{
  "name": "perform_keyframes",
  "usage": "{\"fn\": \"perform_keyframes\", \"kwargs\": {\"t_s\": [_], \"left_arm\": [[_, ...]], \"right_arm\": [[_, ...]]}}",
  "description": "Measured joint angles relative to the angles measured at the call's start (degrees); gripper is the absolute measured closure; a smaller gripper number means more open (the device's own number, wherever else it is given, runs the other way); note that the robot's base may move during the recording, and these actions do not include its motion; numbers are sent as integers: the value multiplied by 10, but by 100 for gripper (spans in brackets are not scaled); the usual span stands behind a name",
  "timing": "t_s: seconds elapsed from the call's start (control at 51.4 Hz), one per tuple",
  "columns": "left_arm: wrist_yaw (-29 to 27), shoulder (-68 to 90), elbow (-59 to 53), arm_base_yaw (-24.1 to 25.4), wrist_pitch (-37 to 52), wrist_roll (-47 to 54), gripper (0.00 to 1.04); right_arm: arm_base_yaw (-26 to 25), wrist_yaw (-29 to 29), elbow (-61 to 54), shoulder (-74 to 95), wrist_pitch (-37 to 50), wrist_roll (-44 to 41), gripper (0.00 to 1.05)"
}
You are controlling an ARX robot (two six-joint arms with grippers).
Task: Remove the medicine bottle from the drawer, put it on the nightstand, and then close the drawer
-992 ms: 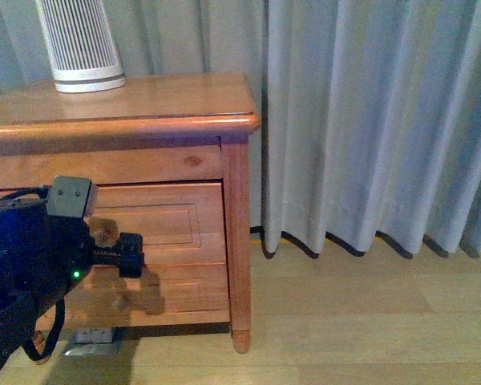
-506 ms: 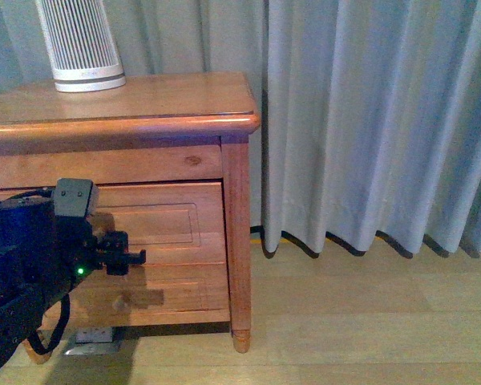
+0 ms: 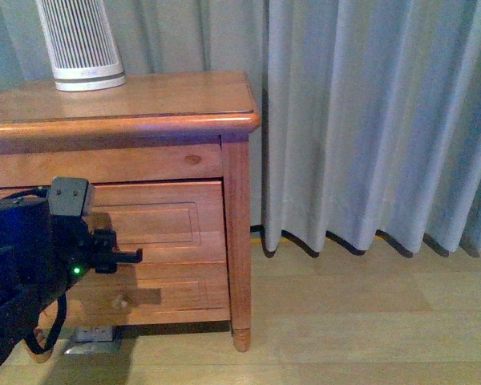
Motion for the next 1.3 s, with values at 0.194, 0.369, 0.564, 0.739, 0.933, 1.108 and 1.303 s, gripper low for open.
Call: {"fn": "perform_keyframes", "kwargs": {"t_s": [0.194,0.369,0.564,0.739,0.933,1.108,1.303], "left_arm": [[5,-26,-77,-3,46,-3,79],[12,-103,-232,-11,86,0,80],[23,-162,-355,-17,110,11,80],[23,-189,-410,-21,115,16,80],[34,-235,-446,-28,50,34,63],[78,-359,-491,-27,-90,47,24],[91,-573,-496,28,-225,52,7]], "right_arm": [[0,0,0,0,0,0,7],[0,0,0,0,0,0,7],[0,0,0,0,0,0,7],[0,0,0,0,0,0,7],[0,0,0,0,0,0,7],[0,0,0,0,0,0,7],[0,0,0,0,0,0,7]]}}
